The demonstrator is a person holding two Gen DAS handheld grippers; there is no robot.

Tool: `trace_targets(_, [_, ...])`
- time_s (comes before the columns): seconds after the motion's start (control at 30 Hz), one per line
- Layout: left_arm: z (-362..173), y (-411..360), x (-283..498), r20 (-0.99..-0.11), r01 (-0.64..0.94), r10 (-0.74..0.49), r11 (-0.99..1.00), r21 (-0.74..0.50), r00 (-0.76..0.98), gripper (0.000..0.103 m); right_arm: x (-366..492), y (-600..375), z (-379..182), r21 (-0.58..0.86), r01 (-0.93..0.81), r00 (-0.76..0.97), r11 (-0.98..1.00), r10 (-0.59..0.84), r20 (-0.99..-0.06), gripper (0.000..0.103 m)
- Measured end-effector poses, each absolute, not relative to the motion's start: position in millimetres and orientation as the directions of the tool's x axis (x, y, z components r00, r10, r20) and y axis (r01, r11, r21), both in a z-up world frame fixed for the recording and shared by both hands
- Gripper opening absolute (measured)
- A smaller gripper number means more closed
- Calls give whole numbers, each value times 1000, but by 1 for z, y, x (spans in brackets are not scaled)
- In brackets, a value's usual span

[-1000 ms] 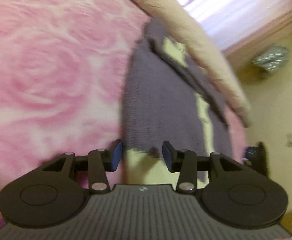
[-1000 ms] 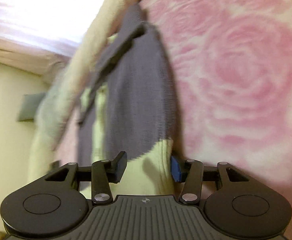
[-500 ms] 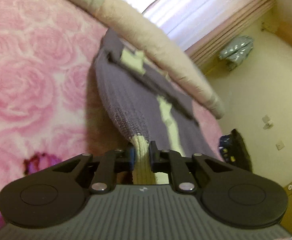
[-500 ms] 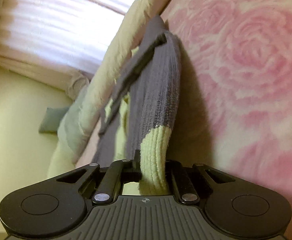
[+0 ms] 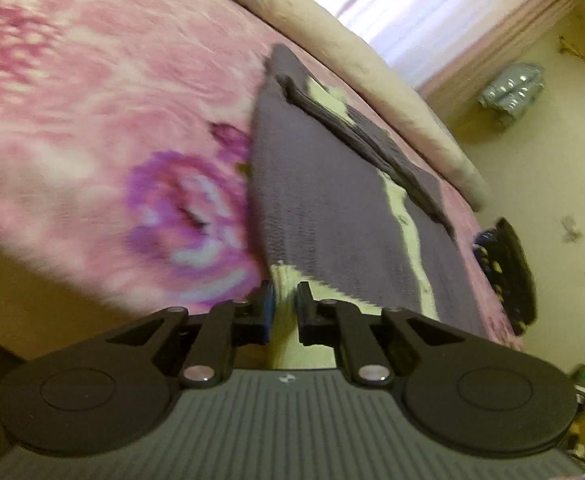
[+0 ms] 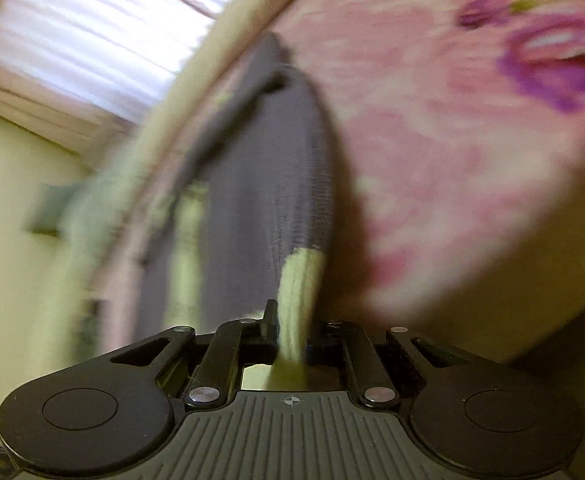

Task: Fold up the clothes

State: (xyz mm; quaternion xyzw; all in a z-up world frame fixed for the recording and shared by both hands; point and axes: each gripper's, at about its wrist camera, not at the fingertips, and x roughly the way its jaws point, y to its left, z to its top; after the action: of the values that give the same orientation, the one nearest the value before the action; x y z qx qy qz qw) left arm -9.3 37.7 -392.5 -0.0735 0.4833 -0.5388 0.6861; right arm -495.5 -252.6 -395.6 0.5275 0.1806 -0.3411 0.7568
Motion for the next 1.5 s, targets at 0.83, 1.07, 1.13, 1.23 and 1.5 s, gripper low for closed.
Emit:
trace_targets(0.83, [-371, -44, -175, -705, 966, -695, 253, -58, 140, 11, -359, -139, -404, -12, 768, 469, 641, -574, -671, 34])
trace_targets(1.07, [-328, -22, -181, -712, 935, -672, 351, -61, 206, 35, -377, -117, -353, 79, 830, 454, 552, -586, -671, 40])
trace_targets(1.13, [-315, -18, -184, -703, 930, -678, 363, -63, 217, 39, -381, -110, -339, 94, 844, 450, 528, -603, -658, 93])
trace_targets(1.23, [-299, -9, -192, -682, 931, -697, 359, -63, 223, 47, -384, -96, -322, 89, 844, 463, 529, -635, -618, 93])
trace_targets(1.5, [-286, 12, -213, -663, 934, -703, 357, -17, 257, 52, -389, -69, -302, 104, 853, 457, 512, -634, -624, 93])
